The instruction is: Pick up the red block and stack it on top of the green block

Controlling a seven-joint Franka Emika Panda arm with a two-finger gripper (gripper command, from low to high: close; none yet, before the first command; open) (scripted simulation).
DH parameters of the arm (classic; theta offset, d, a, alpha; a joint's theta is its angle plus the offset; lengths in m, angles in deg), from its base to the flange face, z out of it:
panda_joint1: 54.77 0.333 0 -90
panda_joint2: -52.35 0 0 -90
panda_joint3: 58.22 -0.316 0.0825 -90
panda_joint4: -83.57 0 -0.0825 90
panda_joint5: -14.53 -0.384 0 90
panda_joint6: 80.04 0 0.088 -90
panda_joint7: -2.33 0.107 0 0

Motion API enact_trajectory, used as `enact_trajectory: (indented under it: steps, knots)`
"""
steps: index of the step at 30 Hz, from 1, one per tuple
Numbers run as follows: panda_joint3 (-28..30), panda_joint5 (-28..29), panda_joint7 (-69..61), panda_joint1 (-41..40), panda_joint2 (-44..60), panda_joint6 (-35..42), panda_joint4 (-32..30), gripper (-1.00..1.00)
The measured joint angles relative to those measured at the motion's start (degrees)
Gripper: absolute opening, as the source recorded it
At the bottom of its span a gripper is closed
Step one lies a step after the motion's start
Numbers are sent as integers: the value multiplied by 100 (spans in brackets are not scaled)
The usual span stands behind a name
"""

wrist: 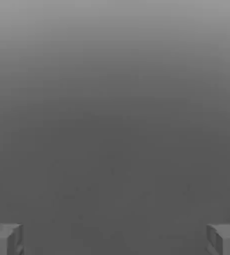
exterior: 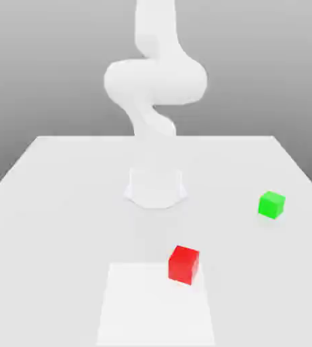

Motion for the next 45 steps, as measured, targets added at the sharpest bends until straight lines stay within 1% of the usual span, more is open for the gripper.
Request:
enact_trajectory:
  steps: [10,16,18,21,24,25,32,35,39,41,45]
  knots:
    - [-559,-343,1274,-41,1776,-1353,-1709,0]
    - [-994,-359,2306,-85,3061,-2307,-2833,0]
    - [-1060,-119,2745,-119,3775,-2840,-3043,0]
    - [-918,447,3240,-115,4543,-3459,-3043,0]
    - [-386,898,3583,316,5187,-4001,-2959,0]
    - [-281,942,3618,411,5295,-4094,-2944,-100]
    - [-288,944,3621,406,5273,-4084,-2948,-100]
    - [-545,511,3304,264,4763,-3654,-3027,-100]
    - [-551,14,2954,412,3942,-2956,-3145,-100]
    - [-625,-163,2683,737,3653,-2713,-3181,-100]
    - [-1013,-562,1839,1797,3315,-2436,-3215,-100]
